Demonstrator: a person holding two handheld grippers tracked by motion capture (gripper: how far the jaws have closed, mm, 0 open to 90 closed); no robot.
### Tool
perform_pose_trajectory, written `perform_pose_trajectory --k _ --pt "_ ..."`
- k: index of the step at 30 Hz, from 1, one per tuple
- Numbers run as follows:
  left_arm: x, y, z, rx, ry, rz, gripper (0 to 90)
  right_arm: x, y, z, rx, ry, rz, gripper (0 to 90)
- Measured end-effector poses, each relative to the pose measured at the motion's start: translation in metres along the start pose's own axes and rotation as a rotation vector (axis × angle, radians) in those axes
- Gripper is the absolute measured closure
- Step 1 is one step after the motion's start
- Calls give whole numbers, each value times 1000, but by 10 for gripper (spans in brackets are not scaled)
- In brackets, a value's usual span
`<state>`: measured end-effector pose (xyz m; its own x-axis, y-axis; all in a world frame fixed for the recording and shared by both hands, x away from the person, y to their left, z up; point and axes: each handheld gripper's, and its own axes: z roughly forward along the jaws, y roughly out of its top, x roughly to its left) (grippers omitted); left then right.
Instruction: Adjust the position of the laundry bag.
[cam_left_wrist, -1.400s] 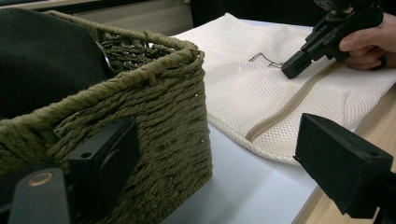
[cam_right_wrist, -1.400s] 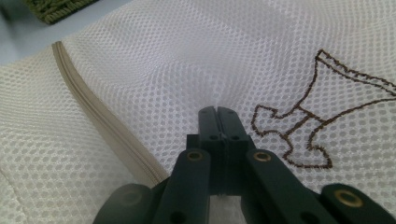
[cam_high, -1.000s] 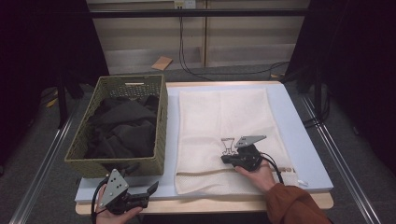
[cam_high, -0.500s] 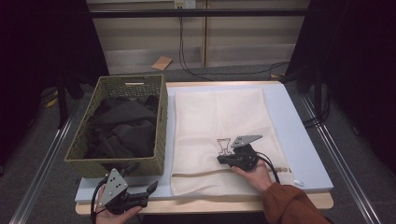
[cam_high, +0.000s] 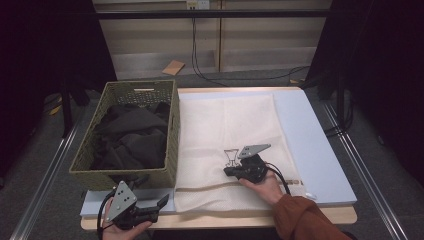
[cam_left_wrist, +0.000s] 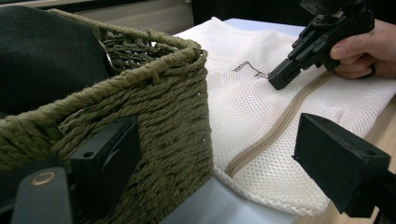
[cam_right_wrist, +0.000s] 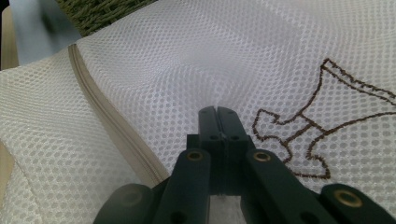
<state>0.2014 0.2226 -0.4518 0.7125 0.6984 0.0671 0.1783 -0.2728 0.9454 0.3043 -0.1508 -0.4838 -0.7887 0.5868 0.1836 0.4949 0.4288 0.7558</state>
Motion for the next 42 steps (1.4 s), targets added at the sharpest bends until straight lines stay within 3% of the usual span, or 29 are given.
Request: perform_pose_trajectory --k 9,10,12,14,17,29,42 --pt "0 0 0 0 -3 -4 147 1 3 4 1 4 7 900" --pt "0 0 0 1 -3 -3 148 1 5 4 -5 28 39 900" --pt "0 0 1 1 -3 -4 148 3 5 5 -2 10 34 900" --pt "0 0 0 2 -4 1 148 6 6 8 17 -16 -6 900" --pt "-1 0 0 2 -1 -4 147 2 4 8 26 5 20 889" --pt "2 -2 2 -2 -8 -22 143 -2 0 -8 -29 19 40 601" --pt "3 -1 4 -6 -21 -27 143 -11 -10 -46 -122 -20 90 418"
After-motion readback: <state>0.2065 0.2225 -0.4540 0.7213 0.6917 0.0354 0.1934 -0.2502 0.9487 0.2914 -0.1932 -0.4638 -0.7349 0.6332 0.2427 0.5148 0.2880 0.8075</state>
